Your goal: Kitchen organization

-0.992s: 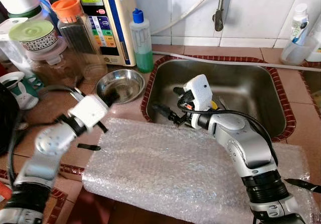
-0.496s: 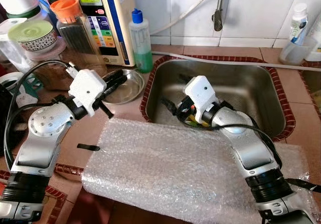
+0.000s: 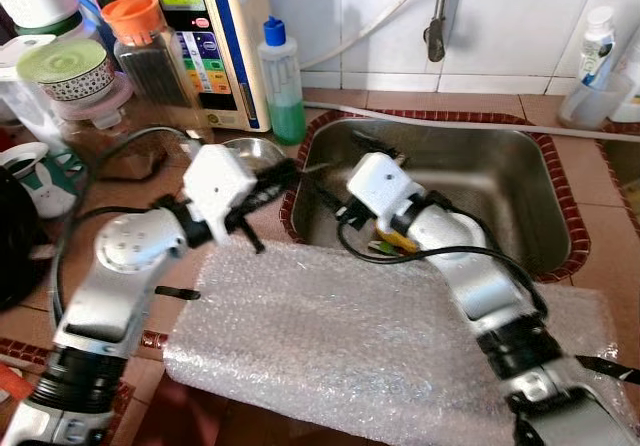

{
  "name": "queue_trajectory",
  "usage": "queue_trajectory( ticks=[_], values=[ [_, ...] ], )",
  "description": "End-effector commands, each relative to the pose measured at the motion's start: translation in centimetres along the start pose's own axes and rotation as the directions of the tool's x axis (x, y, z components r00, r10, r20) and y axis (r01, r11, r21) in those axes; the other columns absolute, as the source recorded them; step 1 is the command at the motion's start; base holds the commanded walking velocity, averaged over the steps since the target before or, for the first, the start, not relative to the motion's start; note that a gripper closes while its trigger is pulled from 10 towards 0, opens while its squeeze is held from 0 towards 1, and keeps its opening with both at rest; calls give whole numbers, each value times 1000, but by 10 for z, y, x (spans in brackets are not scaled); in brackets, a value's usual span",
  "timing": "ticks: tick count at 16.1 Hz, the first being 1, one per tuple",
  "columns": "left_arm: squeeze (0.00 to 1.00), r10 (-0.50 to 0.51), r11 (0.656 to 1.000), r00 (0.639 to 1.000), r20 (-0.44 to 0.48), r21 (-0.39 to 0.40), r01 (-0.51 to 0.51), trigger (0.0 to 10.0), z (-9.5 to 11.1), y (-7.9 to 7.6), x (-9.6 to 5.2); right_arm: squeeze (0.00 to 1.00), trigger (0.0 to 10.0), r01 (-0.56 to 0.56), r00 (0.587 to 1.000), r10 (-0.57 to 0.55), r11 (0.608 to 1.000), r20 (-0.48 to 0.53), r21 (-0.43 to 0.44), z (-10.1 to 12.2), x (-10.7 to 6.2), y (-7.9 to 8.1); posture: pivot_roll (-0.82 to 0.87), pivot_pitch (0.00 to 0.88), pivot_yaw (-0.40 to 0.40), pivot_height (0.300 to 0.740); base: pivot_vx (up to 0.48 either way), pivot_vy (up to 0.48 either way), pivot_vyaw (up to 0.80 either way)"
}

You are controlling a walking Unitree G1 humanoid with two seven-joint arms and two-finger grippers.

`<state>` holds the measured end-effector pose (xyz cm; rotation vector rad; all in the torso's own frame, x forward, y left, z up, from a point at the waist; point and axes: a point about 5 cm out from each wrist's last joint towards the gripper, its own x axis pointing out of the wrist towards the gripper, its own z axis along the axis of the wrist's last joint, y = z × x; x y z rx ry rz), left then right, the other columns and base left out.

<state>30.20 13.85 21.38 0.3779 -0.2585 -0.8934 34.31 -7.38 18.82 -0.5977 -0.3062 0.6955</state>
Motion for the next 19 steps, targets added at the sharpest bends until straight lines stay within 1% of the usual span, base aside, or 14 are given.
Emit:
queue_trajectory(
  ticks=[1, 2, 3, 4, 6, 7, 12, 19],
  values=[
    [0, -9, 1000, 1000, 16, 12, 9, 0, 8, 1, 1, 0, 10000, -20, 1000, 20, 1000, 14, -11, 3, 6, 4, -149, 91, 125, 740, 0, 0, 0],
    [0, -16, 1000, 1000, 19, 3, 16, 0, 9, -1, 2, 0, 10000, -21, 1000, 21, 1000, 13, -2, 1, 9, 7, -145, 92, 124, 740, 0, 0, 0],
    [0, -23, 1000, 999, 24, -1, 23, 0, 11, -3, 2, 0, 8431, -34, 999, 34, 999, 12, 7, -1, 13, 11, -143, 91, 123, 740, 0, 0, 0],
    [0, -23, 1000, 999, 27, -12, 24, 0, 13, -4, 3, 0, 0, -50, 999, 49, 998, 14, 26, -3, 16, 17, -142, 91, 123, 740, 0, 0, 0],
    [0, -25, 1000, 999, 25, -10, 25, 0, 14, -5, 3, 0, 0, -67, 998, 66, 998, 9, 24, -7, 18, 24, -136, 90, 120, 740, 0, 0, 0],
    [0, -25, 1000, 999, 24, -12, 25, 0, 14, -5, 3, 0, 0, -79, 997, 79, 997, 4, 1, -8, 18, 27, -135, 90, 119, 740, 0, 0, 0],
    [0, -49, 998, 999, 21, -24, 49, 0, 15, -9, 4, 0, 0, -83, 996, 84, 995, 7, -46, -11, 19, 28, -137, 85, 120, 740, 0, 0, 0],
    [0, -49, 998, 999, 21, -24, 49, 0, 15, -9, 4, 0, 0, -83, 996, 84, 995, 7, -46, -11, 19, 28, -137, 85, 120, 740, 0, 0, 0]
  ],
)
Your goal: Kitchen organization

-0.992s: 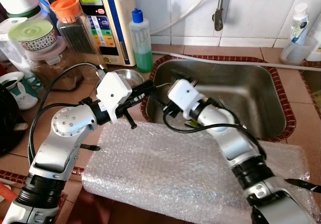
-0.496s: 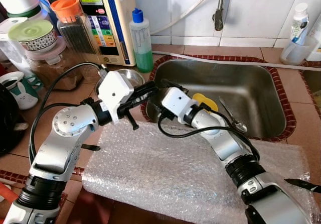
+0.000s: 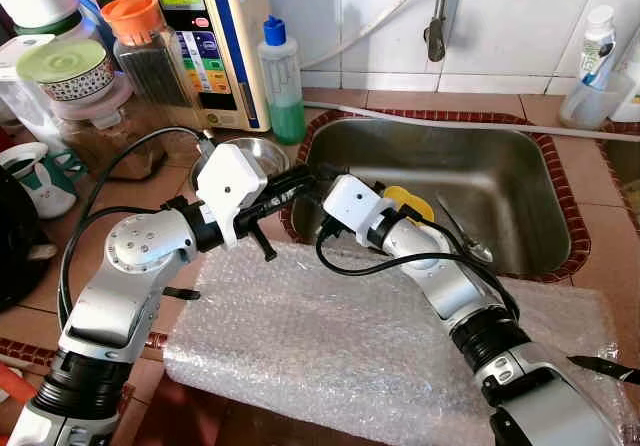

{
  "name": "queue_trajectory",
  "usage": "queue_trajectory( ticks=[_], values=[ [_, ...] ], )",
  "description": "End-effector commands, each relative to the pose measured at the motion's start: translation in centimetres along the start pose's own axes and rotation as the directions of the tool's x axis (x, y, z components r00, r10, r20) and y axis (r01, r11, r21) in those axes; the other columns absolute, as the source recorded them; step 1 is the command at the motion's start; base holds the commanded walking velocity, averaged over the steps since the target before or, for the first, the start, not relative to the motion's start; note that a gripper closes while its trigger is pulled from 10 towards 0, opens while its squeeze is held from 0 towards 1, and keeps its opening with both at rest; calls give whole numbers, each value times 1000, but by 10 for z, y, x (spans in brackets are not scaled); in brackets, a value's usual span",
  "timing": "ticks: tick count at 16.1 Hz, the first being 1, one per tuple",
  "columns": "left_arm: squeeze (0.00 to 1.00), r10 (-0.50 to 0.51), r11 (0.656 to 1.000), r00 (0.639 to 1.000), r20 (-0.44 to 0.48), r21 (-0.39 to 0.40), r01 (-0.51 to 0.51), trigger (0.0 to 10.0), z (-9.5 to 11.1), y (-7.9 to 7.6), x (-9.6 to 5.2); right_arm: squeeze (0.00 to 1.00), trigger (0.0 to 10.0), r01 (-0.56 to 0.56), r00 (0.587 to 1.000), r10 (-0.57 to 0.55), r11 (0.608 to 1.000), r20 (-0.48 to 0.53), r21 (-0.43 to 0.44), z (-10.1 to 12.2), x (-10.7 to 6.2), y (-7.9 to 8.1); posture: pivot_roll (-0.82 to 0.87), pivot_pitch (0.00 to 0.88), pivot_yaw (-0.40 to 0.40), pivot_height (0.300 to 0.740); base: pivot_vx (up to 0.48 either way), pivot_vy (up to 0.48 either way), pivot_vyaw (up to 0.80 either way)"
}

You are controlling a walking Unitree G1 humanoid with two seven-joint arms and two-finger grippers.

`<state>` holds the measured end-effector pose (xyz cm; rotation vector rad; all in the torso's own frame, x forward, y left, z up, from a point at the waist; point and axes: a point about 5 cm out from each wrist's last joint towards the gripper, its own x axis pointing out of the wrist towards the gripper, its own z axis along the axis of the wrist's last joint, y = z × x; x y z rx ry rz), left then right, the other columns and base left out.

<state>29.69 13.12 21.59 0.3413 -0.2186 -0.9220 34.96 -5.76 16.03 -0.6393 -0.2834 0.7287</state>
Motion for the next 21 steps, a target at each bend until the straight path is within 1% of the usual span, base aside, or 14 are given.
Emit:
queue_trajectory(
  ticks=[1, 10, 11, 12, 13, 14, 15, 18, 20, 21],
  values=[
    [0, -23, 999, 999, 33, 27, 22, 0, 10, -3, 1, 0, 0, -38, 999, 38, 999, 30, -20, 8, 6, 4, -137, 85, 120, 740, 0, 0, 0],
    [0, -26, 999, 999, 30, 26, 25, 0, 10, -3, 2, 0, 0, -35, 999, 35, 999, 32, -25, 7, 6, 4, -137, 85, 120, 740, 0, 0, 0],
    [0, -76, 997, 997, 14, -13, 77, 0, 5, -13, 3, 0, 0, 125, 992, -126, 990, -14, -66, 0, 3, -18, -145, 91, 121, 740, 0, 0, 0],
    [0, -102, 994, 995, 7, -29, 102, 2118, 4, -18, 4, 0, 0, 192, 980, -196, 977, -35, -90, -3, 0, -29, -146, 92, 121, 740, 0, 0, 0],
    [16, -115, 992, 993, 11, -45, 116, 10000, 3, -20, 4, 0, 0, 194, 979, -198, 977, -40, -91, -4, -1, -29, -148, 91, 120, 740, 0, 0, 0],
    [565, -116, 991, 993, 22, -62, 118, 10000, 4, -20, 4, 0, 0, 194, 979, -199, 977, -43, -92, -5, -1, -29, -148, 91, 120, 740, 0, 0, 0],
    [1000, -115, 991, 993, 23, -67, 116, 10000, 4, -21, 4, 0, 0, 195, 979, -200, 976, -46, -93, -6, -2, -30, -149, 92, 119, 740, 0, 0, 0],
    [1000, -125, 987, 992, 31, -98, 128, 10000, 5, -22, 4, 0, 0, 207, 975, -215, 972, -64, -106, -11, -6, -32, -152, 93, 117, 740, 0, 0, 0],
    [1000, -129, 985, 992, 13, -114, 130, 10000, 4, -18, -1, 0, 0, 224, 964, -239, 966, -115, -131, -24, -16, -38, -152, 92, 115, 740, 0, 0, 0],
    [1000, -133, 983, 991, 10, -123, 133, 10000, 3, -18, -2, 0, 0, 228, 961, -245, 964, -126, -135, -27, -19, -39, -152, 92, 115, 740, 0, 0, 0]
  ],
)
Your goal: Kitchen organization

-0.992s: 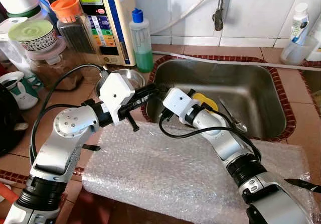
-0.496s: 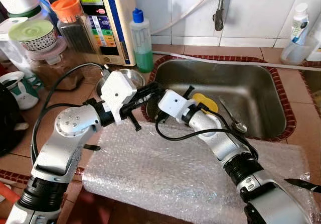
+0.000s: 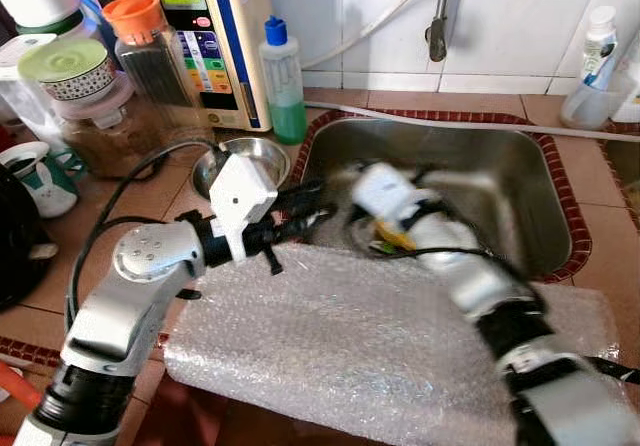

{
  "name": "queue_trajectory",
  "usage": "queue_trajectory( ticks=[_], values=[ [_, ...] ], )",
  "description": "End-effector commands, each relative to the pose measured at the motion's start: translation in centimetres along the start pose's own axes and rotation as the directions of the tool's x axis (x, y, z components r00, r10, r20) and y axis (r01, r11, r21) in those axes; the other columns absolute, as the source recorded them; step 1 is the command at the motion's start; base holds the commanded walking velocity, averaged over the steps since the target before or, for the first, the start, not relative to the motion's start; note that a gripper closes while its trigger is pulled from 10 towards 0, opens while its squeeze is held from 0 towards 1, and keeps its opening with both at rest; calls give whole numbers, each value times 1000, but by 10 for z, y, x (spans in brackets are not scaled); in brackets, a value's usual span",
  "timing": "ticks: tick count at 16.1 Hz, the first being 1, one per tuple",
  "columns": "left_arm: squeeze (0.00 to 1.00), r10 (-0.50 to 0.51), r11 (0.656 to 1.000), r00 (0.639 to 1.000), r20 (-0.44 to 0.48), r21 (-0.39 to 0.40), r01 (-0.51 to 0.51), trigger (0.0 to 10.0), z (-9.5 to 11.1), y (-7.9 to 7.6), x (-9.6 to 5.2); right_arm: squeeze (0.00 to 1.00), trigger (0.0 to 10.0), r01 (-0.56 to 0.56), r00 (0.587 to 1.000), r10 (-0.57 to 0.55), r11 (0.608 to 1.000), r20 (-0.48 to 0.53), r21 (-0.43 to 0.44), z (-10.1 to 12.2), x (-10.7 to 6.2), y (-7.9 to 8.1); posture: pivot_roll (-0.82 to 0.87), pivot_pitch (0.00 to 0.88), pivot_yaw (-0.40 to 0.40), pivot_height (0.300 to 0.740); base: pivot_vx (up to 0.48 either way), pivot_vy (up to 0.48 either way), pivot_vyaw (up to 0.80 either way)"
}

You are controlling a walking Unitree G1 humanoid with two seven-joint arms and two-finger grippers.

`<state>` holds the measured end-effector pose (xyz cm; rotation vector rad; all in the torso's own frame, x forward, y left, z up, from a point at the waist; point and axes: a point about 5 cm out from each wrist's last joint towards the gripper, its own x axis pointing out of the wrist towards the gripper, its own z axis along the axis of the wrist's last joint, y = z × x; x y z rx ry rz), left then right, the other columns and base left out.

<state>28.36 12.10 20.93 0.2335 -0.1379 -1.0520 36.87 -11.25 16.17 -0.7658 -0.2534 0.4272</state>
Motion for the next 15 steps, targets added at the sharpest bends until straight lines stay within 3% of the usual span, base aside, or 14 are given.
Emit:
queue_trajectory(
  ticks=[1, 4, 6, 7, 9, 10, 11, 12, 13, 14, 15],
  values=[
    [1000, -12, 1000, 1000, -4, 4, 12, 10000, 3, 0, -4, 0, 0, 4, 1000, -4, 1000, -1, 7, 2, 2, 1, -153, 91, 114, 740, 0, 0, 0],
    [1000, -36, 999, 998, -42, -29, 35, 10000, -2, 0, -10, 0, 0, 39, 991, -39, 999, -124, 1, -26, -14, -7, -151, 91, 116, 740, 0, 0, 0],
    [1000, -64, 997, 995, -74, -47, 61, 10000, -9, -3, -12, 0, 0, 71, 976, -58, 996, -210, 52, -43, -24, -12, -155, 91, 121, 740, 0, 0, 0],
    [1000, -85, 996, 988, -128, -37, 81, 10000, -17, -4, -14, 0, 1804, 118, 959, -73, 982, -274, 150, -54, -30, -14, -158, 90, 125, 740, 0, 0, 0],
    [1000, -85, 996, 985, -148, -33, 81, 10000, -22, -4, -14, 0, 2353, 182, 940, -93, 951, -330, 251, -61, -32, -16, -160, 89, 129, 740, 0, 0, 0],
    [1000, -81, 996, 985, -151, -38, 76, 10000, -24, -4, -14, 0, 2078, 248, 916, -116, 916, -384, 314, -67, -35, -21, -161, 88, 132, 740, 0, 0, 0],
    [1000, -80, 996, 984, -156, -42, 75, 10000, -26, -4, -14, 0, 2627, 303, 894, -133, 883, -429, 358, -72, -37, -25, -162, 87, 134, 740, 0, 0, 0],
    [1000, -80, 996, 983, -165, -40, 74, 10000, -28, -4, -15, 0, 4078, 351, 870, -147, 854, -470, 384, -77, -39, -28, -162, 87, 134, 740, 0, 0, 0],
    [1000, -80, 996, 982, -169, -39, 74, 10000, -29, -4, -15, 0, 4078, 377, 859, -153, 835, -489, 400, -79, -40, -30, -162, 87, 134, 740, 0, 0, 0],
    [1000, -76, 997, 981, -176, -34, 71, 10000, -31, -4, -15, 0, 5255, 412, 843, -151, 799, -516, 438, -83, -42, -32, -163, 85, 131, 740, 0, 0, 0],
    [1000, -67, 998, 981, -179, -25, 64, 10000, -33, -3, -15, 0, 9843, 420, 839, -142, 782, -525, 461, -84, -42, -32, -163, 86, 130, 740, 0, 0, 0]
  ],
)
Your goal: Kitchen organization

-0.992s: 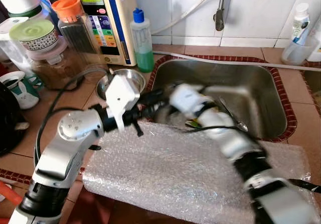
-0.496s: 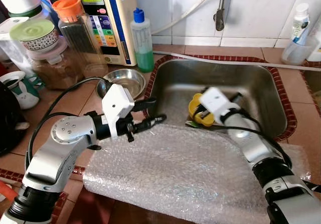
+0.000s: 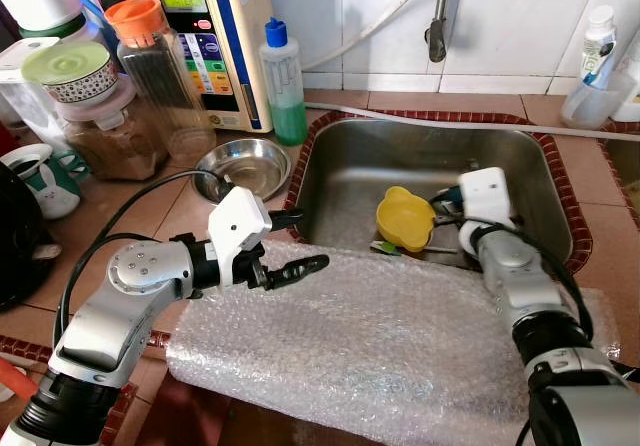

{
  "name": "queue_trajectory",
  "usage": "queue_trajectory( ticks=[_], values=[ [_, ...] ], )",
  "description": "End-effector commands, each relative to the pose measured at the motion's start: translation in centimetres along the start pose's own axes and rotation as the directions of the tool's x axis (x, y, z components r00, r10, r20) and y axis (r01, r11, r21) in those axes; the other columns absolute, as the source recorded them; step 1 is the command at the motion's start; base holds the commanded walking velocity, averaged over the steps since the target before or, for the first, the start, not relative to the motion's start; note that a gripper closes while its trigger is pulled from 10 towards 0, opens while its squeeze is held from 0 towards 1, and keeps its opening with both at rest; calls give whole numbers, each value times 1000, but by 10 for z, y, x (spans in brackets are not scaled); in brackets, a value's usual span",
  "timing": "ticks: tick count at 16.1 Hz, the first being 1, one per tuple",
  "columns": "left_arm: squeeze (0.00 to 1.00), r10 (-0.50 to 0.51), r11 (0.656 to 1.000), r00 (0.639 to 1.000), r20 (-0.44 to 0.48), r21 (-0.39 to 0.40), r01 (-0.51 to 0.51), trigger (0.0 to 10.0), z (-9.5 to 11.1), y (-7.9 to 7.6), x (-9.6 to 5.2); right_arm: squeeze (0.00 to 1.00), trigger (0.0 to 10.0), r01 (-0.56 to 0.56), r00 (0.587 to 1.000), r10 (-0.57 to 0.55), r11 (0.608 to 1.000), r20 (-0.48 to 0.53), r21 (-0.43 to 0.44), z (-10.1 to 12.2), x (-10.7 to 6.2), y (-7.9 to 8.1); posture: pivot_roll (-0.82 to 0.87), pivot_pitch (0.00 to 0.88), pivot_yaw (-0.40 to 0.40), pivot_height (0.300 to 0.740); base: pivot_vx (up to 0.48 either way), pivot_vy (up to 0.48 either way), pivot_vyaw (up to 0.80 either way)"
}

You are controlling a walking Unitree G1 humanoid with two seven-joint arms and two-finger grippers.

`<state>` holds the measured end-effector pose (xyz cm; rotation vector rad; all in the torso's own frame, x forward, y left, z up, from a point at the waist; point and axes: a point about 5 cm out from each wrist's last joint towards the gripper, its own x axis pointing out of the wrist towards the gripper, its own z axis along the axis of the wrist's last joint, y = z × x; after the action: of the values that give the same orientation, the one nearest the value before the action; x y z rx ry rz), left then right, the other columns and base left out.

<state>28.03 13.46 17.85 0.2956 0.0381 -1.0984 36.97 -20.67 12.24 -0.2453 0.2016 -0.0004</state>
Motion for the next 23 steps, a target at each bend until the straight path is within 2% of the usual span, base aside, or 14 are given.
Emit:
queue_trajectory(
  ticks=[1, 2, 6, 10, 12, 13, 15, 16, 17, 20, 22, 23],
  values=[
    [1000, 10, 1000, 1000, -15, 16, -10, 10000, -2, 1, -1, 0, 10000, -9, 1000, 10, 999, -14, 48, 3, 2, 3, -163, 86, 130, 740, 0, 0, 0],
    [1000, 19, 1000, 1000, -15, 22, -18, 10000, -3, 2, 0, 1000, 10000, -24, 999, 25, 998, -25, 54, 3, 2, 5, -163, 87, 129, 740, 0, 0, 0],
    [1000, 29, 999, 999, -18, 29, -29, 10000, -5, 2, 0, 1000, 10000, -45, 989, 56, 995, -136, 84, -11, 1, 10, -161, 89, 125, 740, 0, 0, 0],
    [1000, 47, 998, 999, -17, 33, -47, 10000, -6, 4, -1, 1000, 10000, -71, 983, 81, 995, -167, 66, -14, -1, 13, -161, 92, 125, 740, 0, 0, 0],
    [1000, 91, 995, 996, -3, 43, -90, 10000, -6, 10, -2, 1000, 10000, -77, 983, 86, 995, -160, 67, -11, -1, 14, -162, 92, 127, 740, 0, 0, 0],
    [1000, 167, 984, 986, 24, 49, -168, 10000, -5, 20, -4, 1000, 10000, -91, 988, 97, 994, -122, 52, -3, -1, 15, -165, 93, 128, 740, 0, 0, 0],
    [1000, 231, 971, 971, 56, 58, -234, 10000, -1, 28, -7, 1000, 10000, -166, 981, 167, 986, -94, 15, 7, -2, 25, -164, 94, 129, 740, 0, 0, 0],
    [1000, 278, 958, 958, 74, 52, -283, 10000, 0, 33, -8, 1000, 10000, -226, 973, 223, 973, -65, -45, 15, -5, 34, -168, 95, 131, 740, 0, 0, 0],
    [1000, 296, 953, 952, 77, 44, -300, 10000, 0, 36, -9, 1000, 10000, -249, 968, 246, 967, -56, -61, 18, -6, 37, -169, 95, 131, 740, 0, 0, 0],
    [1000, 416, 908, 909, 8, 58, -416, 10000, -11, 50, -12, 1000, 10000, -335, 942, 336, 939, -4, -78, 31, -13, 55, -174, 95, 130, 740, 0, 0, 0],
    [1000, 500, 866, 866, -25, 20, -500, 10000, -18, 61, -17, 1000, 10000, -382, 923, 385, 917, 11, -115, 35, -18, 62, -175, 95, 130, 740, 0, 0, 0],
    [1000, 583, 811, 810, -57, -17, -585, 10000, -24, 72, -23, 0, 10000, -444, 892, 451, 886, 35, -132, 39, -25, 72, -176, 95, 133, 740, 0, 0, 0]
  ],
)
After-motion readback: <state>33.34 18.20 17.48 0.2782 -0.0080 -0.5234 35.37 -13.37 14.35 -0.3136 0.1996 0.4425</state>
